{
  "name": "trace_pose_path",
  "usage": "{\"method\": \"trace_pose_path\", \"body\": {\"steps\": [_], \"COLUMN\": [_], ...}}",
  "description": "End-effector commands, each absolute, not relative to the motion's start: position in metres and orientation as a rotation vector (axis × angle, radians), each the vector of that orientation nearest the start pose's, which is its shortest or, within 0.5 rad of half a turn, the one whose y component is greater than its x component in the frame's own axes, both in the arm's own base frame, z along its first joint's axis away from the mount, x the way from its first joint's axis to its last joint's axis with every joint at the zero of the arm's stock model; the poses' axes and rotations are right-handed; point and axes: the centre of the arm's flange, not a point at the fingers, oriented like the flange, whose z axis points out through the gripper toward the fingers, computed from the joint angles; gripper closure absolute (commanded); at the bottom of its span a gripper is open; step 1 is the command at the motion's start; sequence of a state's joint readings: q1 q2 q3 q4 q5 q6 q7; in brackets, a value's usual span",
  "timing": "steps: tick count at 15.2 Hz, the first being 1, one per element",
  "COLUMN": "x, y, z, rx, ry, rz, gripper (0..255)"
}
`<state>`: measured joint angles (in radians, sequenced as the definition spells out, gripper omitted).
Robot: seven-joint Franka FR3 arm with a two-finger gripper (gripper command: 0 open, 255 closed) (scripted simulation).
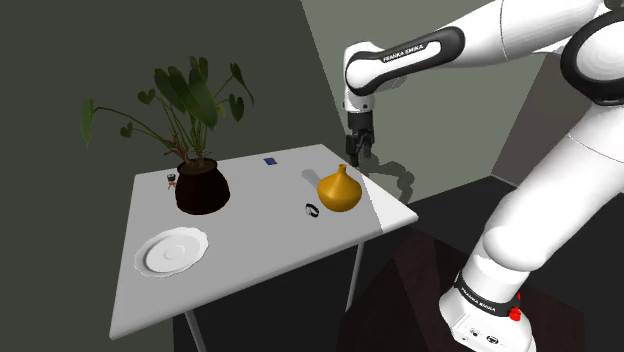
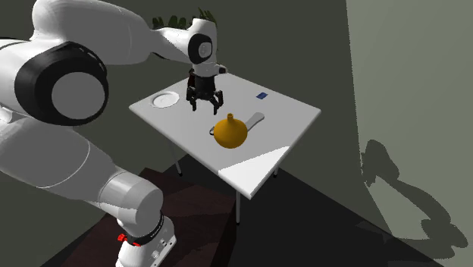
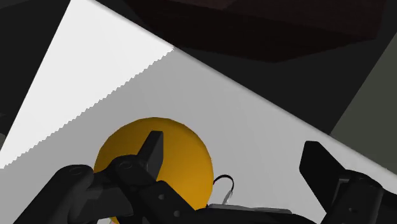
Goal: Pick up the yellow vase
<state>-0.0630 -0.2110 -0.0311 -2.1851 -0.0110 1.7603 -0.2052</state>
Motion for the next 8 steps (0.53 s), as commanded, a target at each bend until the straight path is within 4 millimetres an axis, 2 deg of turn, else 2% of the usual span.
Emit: {"method": "trace_pose_path", "body": {"steps": [1, 8], "x": [0.482, 0.557], "y": [-0.056, -0.094], "z": [0.451, 0.414], "rx": [-3.097, -3.117], "ry": [-0.167, -0.125], "rz": [0.33, 0.334], "gripper": [0, 0]}}
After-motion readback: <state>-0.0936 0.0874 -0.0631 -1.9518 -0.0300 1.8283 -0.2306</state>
